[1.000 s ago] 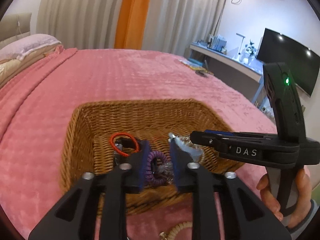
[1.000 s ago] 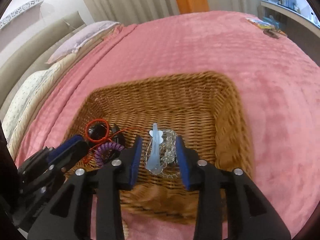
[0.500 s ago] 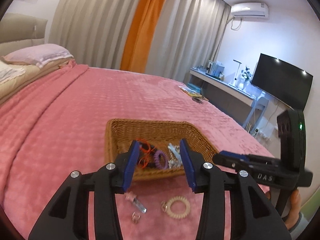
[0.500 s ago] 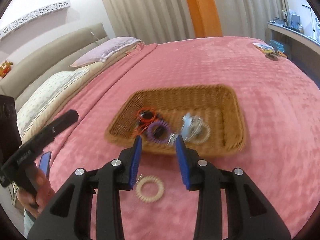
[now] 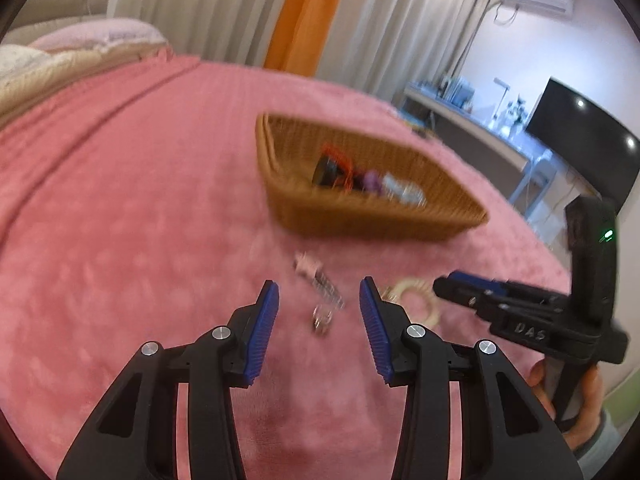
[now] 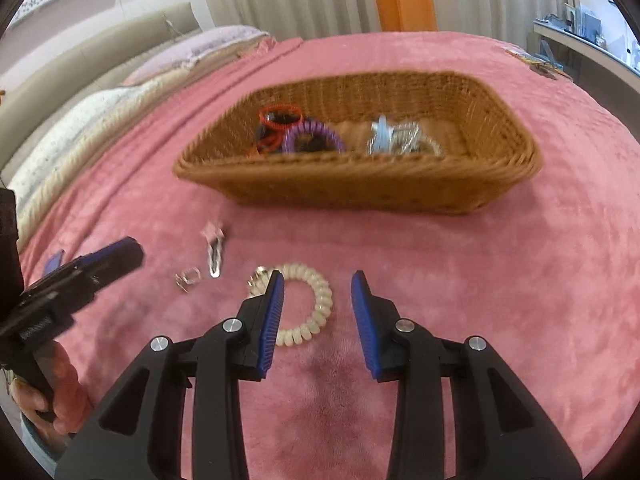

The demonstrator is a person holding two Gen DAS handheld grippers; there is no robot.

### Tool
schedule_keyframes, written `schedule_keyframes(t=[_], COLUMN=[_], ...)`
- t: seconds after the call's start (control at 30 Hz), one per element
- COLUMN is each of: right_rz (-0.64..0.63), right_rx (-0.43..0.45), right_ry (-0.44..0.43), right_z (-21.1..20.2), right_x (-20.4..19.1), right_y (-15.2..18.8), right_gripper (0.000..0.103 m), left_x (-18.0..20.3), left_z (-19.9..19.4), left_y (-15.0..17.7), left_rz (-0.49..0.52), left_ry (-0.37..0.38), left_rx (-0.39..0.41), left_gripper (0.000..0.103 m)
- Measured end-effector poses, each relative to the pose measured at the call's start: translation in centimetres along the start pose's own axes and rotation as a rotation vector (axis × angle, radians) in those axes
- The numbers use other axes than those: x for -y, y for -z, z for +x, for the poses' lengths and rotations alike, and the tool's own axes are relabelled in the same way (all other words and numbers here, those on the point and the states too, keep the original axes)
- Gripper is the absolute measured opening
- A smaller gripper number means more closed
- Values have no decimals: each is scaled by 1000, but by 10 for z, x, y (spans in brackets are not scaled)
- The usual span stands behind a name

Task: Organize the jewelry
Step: 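Grasp the small silver ring with the left tool while the right tool grasps the cream coil bracelet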

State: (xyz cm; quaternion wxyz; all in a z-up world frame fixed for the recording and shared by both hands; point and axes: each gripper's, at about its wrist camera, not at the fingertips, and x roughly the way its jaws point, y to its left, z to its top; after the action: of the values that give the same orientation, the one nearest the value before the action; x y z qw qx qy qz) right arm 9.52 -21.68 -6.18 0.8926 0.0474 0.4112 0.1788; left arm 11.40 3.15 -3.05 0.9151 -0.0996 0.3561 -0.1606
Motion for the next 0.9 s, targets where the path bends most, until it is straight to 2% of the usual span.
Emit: schedule_keyframes(t=[0.1, 0.2, 0.27, 0.33, 0.47, 0.53, 0.6, 0.67, 0.8, 0.9], right_rz=[-5, -24, -28, -22, -32, -44, -47, -39, -39, -51], right_rx=[-13, -10, -11, -18, -23, -23, -22, -21, -17, -17], right_ry=[25, 47, 50, 51, 70, 89, 104, 118, 136, 150], right_z=[7, 12, 13, 16, 19, 21, 22, 22, 23, 23], right_x=[-2, -5, -5, -4, -7, -10, -13, -13, -14, -17], right_y=[3, 8, 8, 8, 8, 8, 8, 8, 7, 7], right_gripper=[32, 32, 32, 32, 32, 32, 31, 25, 22, 21], left_x=[-3, 0, 7, 13, 14, 16, 16, 17, 17, 17], left_z=[5, 20, 28, 30, 31, 31, 31, 31, 31, 32], left_y=[1, 9, 12, 16, 18, 18, 18, 18, 19, 19], left_rz=[6, 38, 83, 114, 113, 115, 116, 114, 120, 126], left_ry=[-26, -36, -69, -90, -92, -101, -107, -103, -95, -93], left_rx=[-1, -55, -83, -89, -93, -91, -89, -87, -89, -89], left_gripper=[40, 40, 40, 40, 40, 37, 29, 25, 15, 12])
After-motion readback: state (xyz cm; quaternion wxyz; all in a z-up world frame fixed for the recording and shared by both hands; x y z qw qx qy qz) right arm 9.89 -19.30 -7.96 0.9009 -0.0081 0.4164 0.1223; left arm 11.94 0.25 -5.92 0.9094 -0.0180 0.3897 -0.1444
